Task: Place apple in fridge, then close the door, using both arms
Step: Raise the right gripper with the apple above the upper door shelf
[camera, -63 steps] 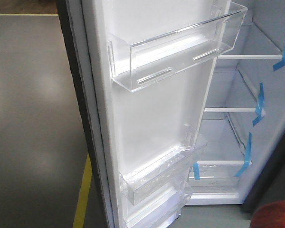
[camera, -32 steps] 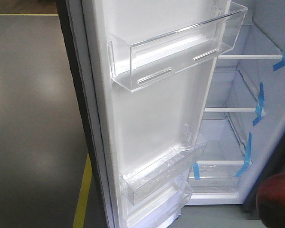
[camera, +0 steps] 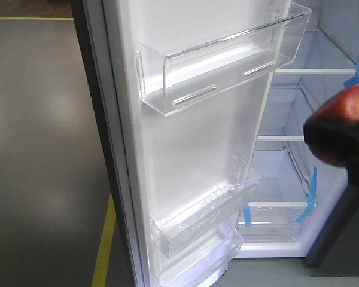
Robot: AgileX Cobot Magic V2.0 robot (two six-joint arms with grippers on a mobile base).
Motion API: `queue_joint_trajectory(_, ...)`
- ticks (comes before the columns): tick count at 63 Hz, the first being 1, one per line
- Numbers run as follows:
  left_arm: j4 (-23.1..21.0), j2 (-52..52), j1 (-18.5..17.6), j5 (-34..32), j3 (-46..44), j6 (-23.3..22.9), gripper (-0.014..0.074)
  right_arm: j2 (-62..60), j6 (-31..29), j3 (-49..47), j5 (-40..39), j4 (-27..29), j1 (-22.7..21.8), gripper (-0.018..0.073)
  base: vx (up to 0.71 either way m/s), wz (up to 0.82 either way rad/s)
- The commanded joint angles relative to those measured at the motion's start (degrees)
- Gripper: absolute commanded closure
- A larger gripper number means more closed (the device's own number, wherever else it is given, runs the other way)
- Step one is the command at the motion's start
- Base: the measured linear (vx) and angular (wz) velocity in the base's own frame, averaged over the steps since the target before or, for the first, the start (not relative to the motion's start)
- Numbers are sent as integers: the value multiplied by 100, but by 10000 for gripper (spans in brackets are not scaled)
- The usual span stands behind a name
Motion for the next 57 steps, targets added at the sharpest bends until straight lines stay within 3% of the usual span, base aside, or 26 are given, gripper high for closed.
queue_joint_trajectory(1, -44, -93, 9, -392, 122, -56, 603, 535, 35, -850, -459, -37, -7, 158, 0, 0)
queue_joint_trajectory(36, -44, -93, 9, -392, 122, -56, 603, 3017, -56, -4159, -452, -349, -7, 158, 0, 0)
queue_joint_trajectory(47, -44, -93, 9, -392, 122, -56, 603, 3553, -209, -4596, -452, -362, -7, 158, 0, 0)
queue_joint_trajectory(57, -44, -93, 9, -392, 122, -56, 603, 3922, -183, -4754, -415, -703, -7, 158, 0, 0)
